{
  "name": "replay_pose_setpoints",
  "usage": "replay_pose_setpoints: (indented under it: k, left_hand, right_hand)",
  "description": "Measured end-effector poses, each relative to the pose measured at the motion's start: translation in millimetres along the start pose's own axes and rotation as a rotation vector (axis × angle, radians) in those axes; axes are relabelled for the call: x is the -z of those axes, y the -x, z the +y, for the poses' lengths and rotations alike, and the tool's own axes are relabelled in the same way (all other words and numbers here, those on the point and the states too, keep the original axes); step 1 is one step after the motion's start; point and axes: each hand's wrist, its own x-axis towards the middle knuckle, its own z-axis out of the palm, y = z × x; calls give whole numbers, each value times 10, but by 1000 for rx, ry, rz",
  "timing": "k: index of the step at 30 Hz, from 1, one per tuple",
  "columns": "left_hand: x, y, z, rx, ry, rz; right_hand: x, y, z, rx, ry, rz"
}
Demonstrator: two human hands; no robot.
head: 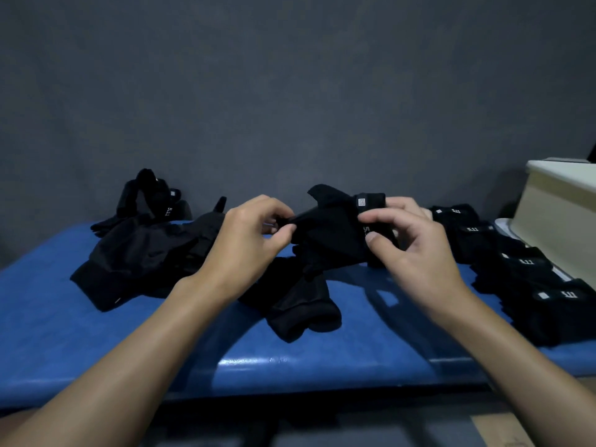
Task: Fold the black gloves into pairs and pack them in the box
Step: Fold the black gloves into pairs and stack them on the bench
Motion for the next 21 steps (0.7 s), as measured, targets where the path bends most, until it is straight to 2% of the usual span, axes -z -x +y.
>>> replay_pose_setpoints:
  k: [3,5,8,13,16,21]
  left_hand:
    - [19,34,-78,52,-41,-130]
    - [54,90,-144,115,-108,-256]
    - [104,189,-175,140,-191,-353]
    - [183,331,-189,208,-217,-539]
    - [243,382,-201,246,-191,-581]
    - [262,452,-148,283,-171,-597]
  right_hand:
    - [43,55,-31,24,-44,-23]
    - [62,97,-42,21,-119,-111]
    - [37,151,-32,-29,-124,-212]
    - [-61,207,191,-130,152,-383]
    - [-104,259,297,-187,269,-487]
    - [-119,270,290,-232,216,-477]
